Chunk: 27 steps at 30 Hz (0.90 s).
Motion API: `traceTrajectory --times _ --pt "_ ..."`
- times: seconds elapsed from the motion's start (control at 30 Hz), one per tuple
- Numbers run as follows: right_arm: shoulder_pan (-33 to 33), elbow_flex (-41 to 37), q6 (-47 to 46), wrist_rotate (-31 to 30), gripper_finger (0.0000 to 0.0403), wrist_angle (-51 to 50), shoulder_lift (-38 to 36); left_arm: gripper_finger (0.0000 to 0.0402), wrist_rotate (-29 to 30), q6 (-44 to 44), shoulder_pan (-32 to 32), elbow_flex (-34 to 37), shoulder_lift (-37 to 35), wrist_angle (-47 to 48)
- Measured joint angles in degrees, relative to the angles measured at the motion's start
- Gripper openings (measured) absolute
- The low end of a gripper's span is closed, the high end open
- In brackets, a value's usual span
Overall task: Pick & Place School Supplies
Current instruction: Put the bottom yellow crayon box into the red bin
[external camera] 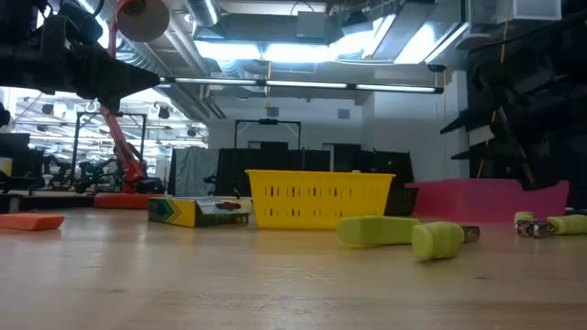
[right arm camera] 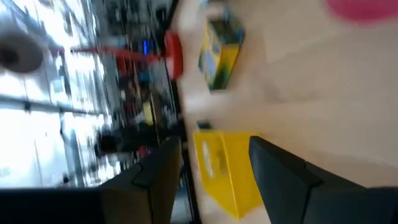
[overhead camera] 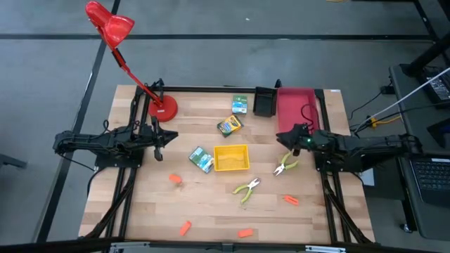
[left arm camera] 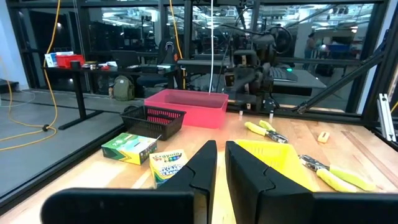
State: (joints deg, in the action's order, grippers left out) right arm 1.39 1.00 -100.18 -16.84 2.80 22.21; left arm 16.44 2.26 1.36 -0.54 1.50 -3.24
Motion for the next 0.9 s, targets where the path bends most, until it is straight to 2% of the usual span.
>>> traceTrajectory --times 0.1,0.17,0.23,0.33,0.43,0.5,0.63,0.73,0.9 --pt "-0.1 0.0 -1.5 -5.2 0.0196 3.0 0.9 0.0031 0.0 0.0 0.0 0.0 0.0 0.0" --pt "-0.1 0.0 1.7 -7.3 0.0196 6.8 0.9 0.0031 2.2 -2.0 -0.1 0.0 0.0 -0.2" --pt "-0.1 0.0 9.9 -8.8 0.0196 13.4 0.9 0.0031 5.2 -3.2 -0.4 0.0 0.0 -0.8" --pt "-0.7 0.0 26.7 -10.0 0.0196 27.4 0.9 0.0031 6.6 -2.4 -0.4 0.0 0.0 -2.4" --pt "-2.0 0.0 37.0 -15.5 0.0196 40.7 0.9 0.0031 5.7 9.4 -0.3 0.0 0.0 -5.7" --pt "-2.8 0.0 41.6 -16.6 0.0196 46.5 1.0 0.0031 7.6 19.2 -0.3 0.0 0.0 -9.9" --pt "-3.8 0.1 41.1 -15.6 0.0196 48.2 1.1 0.0031 12.6 32.3 -0.4 0.0 0.0 -17.4" --pt "-4.1 0.0 37.8 -13.0 0.0196 47.7 1.1 0.0031 10.5 39.5 -0.4 0.0 0.0 -19.8" --pt "-4.1 0.0 35.6 -11.8 0.0196 46.1 1.4 0.0031 6.5 41.5 -0.4 0.0 0.2 -19.2"
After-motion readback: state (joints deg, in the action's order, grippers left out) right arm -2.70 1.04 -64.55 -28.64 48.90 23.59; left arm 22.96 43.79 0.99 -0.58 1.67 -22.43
